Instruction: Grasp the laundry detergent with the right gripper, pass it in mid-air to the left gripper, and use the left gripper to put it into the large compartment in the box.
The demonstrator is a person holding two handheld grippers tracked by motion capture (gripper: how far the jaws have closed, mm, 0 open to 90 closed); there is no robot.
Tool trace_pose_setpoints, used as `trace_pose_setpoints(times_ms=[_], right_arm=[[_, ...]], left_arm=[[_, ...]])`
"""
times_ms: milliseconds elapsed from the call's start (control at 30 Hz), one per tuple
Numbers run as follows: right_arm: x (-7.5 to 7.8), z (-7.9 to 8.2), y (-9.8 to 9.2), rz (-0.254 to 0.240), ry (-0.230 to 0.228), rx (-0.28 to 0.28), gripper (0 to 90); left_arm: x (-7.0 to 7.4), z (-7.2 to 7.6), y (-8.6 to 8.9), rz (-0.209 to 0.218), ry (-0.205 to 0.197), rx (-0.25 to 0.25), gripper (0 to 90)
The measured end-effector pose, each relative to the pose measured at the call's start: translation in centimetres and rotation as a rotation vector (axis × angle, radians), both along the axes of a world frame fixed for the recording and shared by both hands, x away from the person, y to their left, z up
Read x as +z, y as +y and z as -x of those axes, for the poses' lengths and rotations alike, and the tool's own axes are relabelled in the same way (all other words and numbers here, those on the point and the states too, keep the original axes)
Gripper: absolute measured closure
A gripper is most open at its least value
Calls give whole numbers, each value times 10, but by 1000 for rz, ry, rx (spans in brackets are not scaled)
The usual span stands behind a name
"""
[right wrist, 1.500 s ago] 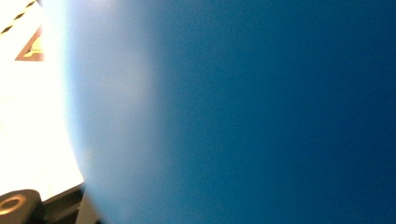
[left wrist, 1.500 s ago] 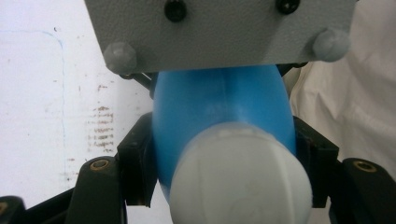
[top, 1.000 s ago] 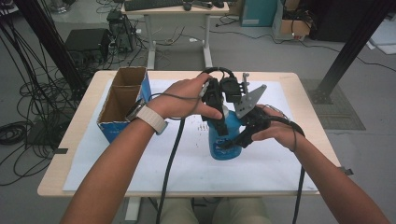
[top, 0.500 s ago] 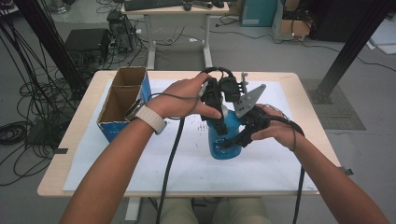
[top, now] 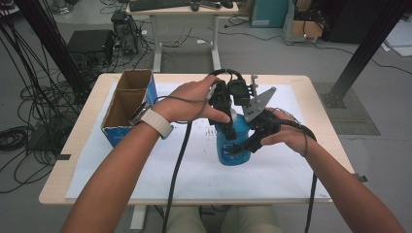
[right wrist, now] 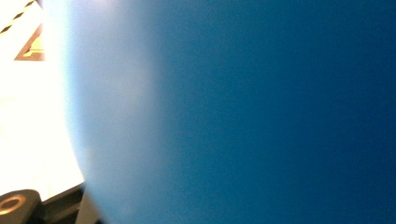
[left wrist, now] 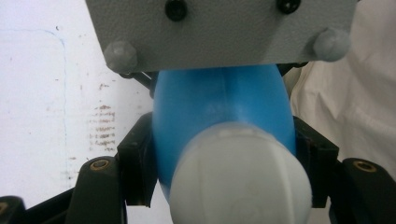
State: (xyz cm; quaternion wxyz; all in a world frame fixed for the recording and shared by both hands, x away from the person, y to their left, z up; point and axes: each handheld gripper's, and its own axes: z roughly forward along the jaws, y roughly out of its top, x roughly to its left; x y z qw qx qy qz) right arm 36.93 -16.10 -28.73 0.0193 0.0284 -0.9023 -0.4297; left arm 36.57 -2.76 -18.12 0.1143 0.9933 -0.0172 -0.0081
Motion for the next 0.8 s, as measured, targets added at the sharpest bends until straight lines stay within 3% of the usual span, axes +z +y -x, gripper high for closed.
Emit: trace_pose_setpoints(times_ms=[800], right_arm=[[1, 0, 0, 5, 2, 1, 430]], left_arm=[[0, 1, 0, 2, -1, 4, 370]])
